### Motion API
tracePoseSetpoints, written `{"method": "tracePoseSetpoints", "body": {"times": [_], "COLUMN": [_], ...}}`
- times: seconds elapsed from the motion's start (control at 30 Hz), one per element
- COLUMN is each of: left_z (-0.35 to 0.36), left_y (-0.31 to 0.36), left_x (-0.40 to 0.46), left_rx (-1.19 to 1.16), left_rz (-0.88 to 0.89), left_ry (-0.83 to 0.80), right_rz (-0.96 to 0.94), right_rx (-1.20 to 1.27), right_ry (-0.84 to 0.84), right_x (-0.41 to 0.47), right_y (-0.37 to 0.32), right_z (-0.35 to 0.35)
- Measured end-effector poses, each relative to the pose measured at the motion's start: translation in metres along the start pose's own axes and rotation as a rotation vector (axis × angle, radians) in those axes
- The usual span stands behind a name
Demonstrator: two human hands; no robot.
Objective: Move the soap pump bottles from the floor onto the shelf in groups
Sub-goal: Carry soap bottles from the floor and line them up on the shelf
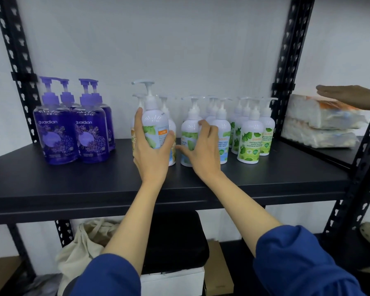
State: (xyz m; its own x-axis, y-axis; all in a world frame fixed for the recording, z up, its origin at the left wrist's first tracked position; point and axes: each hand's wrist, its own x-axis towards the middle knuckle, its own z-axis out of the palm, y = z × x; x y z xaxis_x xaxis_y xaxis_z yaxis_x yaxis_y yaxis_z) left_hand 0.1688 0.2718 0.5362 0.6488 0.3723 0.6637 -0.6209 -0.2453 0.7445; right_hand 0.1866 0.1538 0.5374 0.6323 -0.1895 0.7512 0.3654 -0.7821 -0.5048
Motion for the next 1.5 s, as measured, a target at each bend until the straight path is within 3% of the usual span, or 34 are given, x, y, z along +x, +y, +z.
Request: {"method": "tracePoseSetpoints", "body": {"times": [0.6,0.87,1.5], "left_z": [0.0003,0.0011,0.0007], "left_y": [-0.0030,-0.0059,-0.0059], "left_x": [0.0009,0.0019,0.0030], "left_rx": [0.004,0.002,-0.003], "left_rz": [0.046,0.065,0.059], "left_ry": [-0.006,-0.005,-0.007], "right_rz": [0.024,0.019,0.072], "right_rx": [-0.080,0.054,0.031], "right_ry": [-0.018,-0.052,0.017], "right_x": [0.0002,-0.0015,-0.0008], "right_y": [0.0017,0.0050,0.0076], "right_z": [0.0023,0.0030,0.0008]}}
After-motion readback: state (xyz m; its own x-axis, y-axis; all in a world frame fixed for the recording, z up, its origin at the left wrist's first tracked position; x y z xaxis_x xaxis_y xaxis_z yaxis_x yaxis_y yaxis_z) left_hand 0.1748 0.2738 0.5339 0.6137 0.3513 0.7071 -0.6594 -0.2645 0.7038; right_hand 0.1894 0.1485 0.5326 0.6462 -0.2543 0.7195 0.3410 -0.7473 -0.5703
